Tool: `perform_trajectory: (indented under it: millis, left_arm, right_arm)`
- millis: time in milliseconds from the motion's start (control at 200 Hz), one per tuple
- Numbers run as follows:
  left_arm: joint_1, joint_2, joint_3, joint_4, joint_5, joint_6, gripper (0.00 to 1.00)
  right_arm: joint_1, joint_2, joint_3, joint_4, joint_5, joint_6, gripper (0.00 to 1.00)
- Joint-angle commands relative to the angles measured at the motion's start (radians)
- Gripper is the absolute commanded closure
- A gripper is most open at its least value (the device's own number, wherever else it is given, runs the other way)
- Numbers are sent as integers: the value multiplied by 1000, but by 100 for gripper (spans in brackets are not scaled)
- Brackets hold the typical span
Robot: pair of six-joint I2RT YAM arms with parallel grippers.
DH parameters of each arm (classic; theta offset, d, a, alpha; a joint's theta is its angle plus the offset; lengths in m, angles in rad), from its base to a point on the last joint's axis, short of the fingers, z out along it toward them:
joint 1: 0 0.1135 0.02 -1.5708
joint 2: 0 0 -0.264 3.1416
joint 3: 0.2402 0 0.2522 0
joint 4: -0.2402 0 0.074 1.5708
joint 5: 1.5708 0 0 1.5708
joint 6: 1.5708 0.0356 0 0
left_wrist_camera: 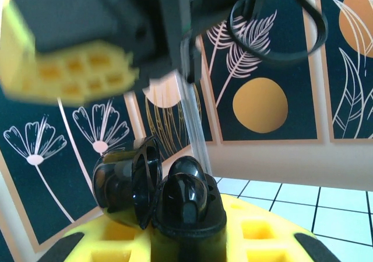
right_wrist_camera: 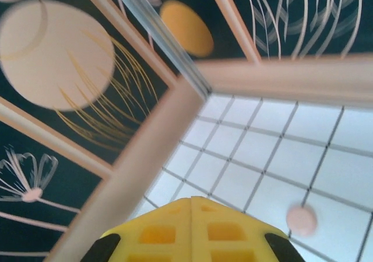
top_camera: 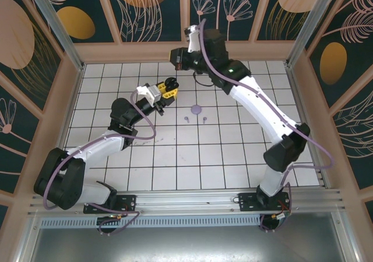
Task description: Insert the wireless bluetooth earbuds into the charging case
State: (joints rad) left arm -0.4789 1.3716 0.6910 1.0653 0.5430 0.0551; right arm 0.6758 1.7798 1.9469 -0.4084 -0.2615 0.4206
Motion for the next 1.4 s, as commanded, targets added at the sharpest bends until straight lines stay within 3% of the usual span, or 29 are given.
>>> perform_trajectory:
  millis: [0,365,561,801,916,1026,1291,1391]
  left_arm:
    - [-5,10,-7,1,26,0,100]
    - [-4,25,28,-73,-19,-12,100]
    - [-4,36,30,-54,-38,-94,100]
    - [-4,64,-47,-131,-115,-354,100]
    - [-4,72,-128,-145,-171,-486,100]
    - [-3,78,-151,-267,-225,-578,100]
    - [12,167,-116,-515,-206,-623,100]
    - [27,193,-105,-568,-231,-627,94]
  right_arm:
    - [2,20,46,-122,-50,-12,95]
    - [98,-102,-116,-173,5,-23,98]
    - [66,-193,-203,-116,85,32,97]
    - [-53,-365,-459,65,207,166,84]
    - [-68,-385,-572,83,214,185,79]
    - [-68,-389,-672,114,216,203,71]
    - [-46,-376,-824,171,230,265,60]
    - [-31,-382,-846,174,246,273,57]
